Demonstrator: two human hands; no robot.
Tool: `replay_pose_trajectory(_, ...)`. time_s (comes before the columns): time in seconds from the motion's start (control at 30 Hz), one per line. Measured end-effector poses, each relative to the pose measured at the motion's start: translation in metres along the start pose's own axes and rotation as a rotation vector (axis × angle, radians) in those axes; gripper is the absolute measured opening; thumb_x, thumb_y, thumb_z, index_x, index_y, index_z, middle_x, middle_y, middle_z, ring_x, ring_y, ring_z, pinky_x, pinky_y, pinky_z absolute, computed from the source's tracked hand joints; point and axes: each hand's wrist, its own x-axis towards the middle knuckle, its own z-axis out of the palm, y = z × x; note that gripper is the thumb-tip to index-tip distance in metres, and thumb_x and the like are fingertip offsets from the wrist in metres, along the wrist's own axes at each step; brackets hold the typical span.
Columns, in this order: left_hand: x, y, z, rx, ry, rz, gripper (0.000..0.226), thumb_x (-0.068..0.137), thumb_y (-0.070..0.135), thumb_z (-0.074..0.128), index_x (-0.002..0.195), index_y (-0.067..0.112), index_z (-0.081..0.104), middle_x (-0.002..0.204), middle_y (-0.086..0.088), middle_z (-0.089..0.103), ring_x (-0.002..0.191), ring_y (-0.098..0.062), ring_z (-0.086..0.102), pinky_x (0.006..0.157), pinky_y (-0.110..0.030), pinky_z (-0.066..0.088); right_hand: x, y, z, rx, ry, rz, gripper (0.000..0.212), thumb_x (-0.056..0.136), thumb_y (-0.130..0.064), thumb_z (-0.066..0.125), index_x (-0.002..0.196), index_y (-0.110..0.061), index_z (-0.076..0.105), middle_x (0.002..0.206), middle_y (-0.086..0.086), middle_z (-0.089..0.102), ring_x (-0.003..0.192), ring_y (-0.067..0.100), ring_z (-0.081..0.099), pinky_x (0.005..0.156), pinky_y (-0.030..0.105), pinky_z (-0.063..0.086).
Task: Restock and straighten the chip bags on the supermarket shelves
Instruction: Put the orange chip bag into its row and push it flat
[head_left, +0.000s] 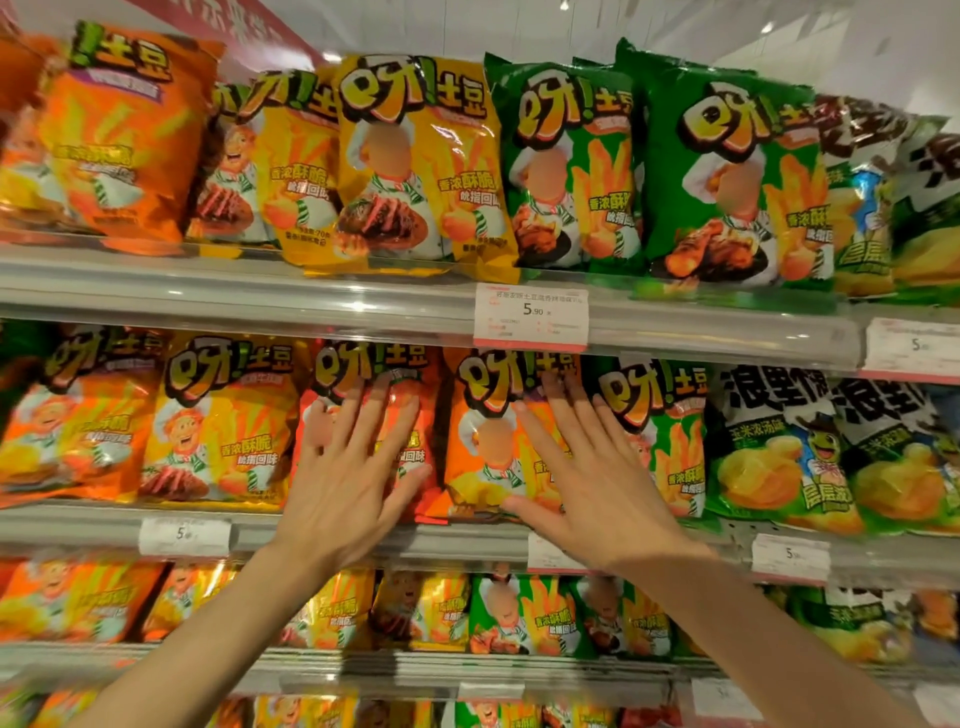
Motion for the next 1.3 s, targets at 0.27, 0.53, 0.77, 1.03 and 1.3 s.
replay_pose_trajectory(0.27,0.0,-0.013,0.006,-0.006,0.03,-0.004,0.072,0.1,0.065,0.026,0.161,0.026,0.023,0.168,-0.01,0.018,0.155,-0.031,0.016,0.121,-0.06,0.017,0.003,-0.011,-0.001,-0.017,-0.026,0.048,0.087,0.093,-0.078,0.013,0.157,-0.029,-0.019,0.164,0.008,-0.022,0.153,0.028,-0.017,0.124,0.047,-0.011)
replay_pose_trajectory(0.53,-0.003,-0.022,0.0,-0.032,0.017,-0.002,0.073,0.099,0.068,0.022,0.16,0.029,0.023,0.168,-0.009,0.019,0.155,-0.03,0.018,0.122,-0.059,0.016,0.001,-0.014,-0.007,-0.021,-0.059,0.1,0.086,0.094,-0.075,0.019,0.159,-0.028,-0.012,0.169,0.01,-0.004,0.155,0.03,-0.002,0.124,0.046,-0.008)
replay_pose_trajectory(0.77,-0.002,-0.016,-0.003,-0.021,0.012,0.0,0.072,0.099,0.065,0.027,0.158,0.024,0.033,0.165,-0.014,0.027,0.154,-0.033,0.022,0.122,-0.06,0.016,0.013,-0.014,0.0,0.124,-0.051,0.064,0.08,0.096,-0.069,0.031,0.16,-0.026,0.009,0.166,0.004,0.013,0.152,0.026,0.013,0.125,0.047,0.005)
replay_pose_trajectory(1.03,-0.001,0.02,-0.013,-0.15,0.113,0.188,0.066,0.102,0.056,0.037,0.158,0.023,0.031,0.166,-0.009,0.025,0.155,-0.027,0.019,0.123,-0.054,0.018,0.012,-0.007,0.001,0.145,-0.052,0.04,0.083,0.093,-0.075,0.029,0.159,-0.034,-0.001,0.168,0.001,0.008,0.154,0.024,0.005,0.125,0.048,0.0)
replay_pose_trajectory(1.3,0.002,0.049,-0.007,-0.142,0.076,0.211,0.058,0.104,0.054,0.036,0.153,0.024,0.043,0.168,-0.007,0.02,0.154,-0.028,0.021,0.122,-0.055,0.022,-0.015,0.008,0.0,0.074,0.006,0.132,0.08,0.095,-0.072,0.0,0.16,-0.027,-0.009,0.166,-0.001,-0.022,0.149,0.013,-0.031,0.124,0.043,-0.011)
